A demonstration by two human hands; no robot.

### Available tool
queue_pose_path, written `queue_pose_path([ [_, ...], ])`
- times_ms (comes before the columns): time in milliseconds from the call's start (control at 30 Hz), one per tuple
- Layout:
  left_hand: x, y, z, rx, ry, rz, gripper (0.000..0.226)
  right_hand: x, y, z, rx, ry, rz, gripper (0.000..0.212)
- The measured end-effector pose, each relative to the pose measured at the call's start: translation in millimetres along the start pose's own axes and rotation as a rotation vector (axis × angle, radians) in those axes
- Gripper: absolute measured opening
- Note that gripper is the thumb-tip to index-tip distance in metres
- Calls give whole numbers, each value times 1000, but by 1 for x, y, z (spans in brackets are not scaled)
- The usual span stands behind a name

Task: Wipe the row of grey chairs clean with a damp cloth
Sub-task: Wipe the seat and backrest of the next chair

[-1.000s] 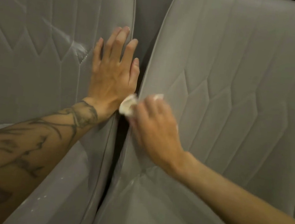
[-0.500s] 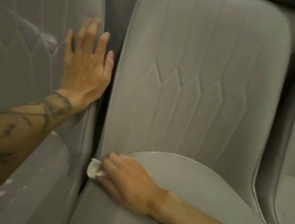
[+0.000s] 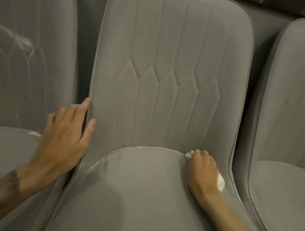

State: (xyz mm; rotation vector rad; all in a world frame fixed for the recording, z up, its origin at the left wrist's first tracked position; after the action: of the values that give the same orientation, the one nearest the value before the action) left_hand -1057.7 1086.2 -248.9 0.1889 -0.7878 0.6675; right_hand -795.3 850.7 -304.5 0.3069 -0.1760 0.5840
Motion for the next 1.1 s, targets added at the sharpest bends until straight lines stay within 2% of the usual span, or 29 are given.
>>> queue_pose_path([
  [133, -2, 3, 0, -128, 144, 28, 64, 22, 49, -29, 93, 59, 72, 24],
  [300, 0, 0, 6, -170, 257, 80, 73, 6, 151, -47, 315, 222, 518, 29],
  [400, 1, 5, 12, -174, 314, 48, 69, 6, 140, -33, 222, 137, 641, 30],
  [467, 3, 3, 16, -158, 328, 32, 71, 10, 108, -27, 159, 49, 599, 25],
  [567, 5, 0, 17, -160, 343, 43, 70, 23, 68, -27, 174, 35, 374, 23],
  [700, 6, 4, 19, -187, 363, 43, 70, 30, 79, -35, 251, 73, 244, 25],
  [867, 7, 10, 11, -227, 349, 26, 61, 2, 155, -46, 352, 174, 367, 27],
  [967, 9, 10, 8, -254, 368, -6, 63, -54, 201, -42, 337, 150, 501, 23],
  [1033, 9, 15, 5, -273, 397, -17, 64, -84, 215, -34, 318, 146, 588, 21],
  [1100, 11, 15, 5, -301, 431, -38, 67, -101, 211, -24, 403, 205, 685, 17],
])
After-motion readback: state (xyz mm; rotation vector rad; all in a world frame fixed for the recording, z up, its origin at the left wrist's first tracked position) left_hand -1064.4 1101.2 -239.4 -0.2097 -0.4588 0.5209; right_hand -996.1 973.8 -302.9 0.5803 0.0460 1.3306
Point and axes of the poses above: each hand's wrist, its own x-axis towards the middle knuckle, its own z-axis out of the back of the hand, y = z × x, the point moved 5 cm from there along x, towards the middle knuckle, and after that the axes turned 10 degrees about x, right-handed, at the moved point
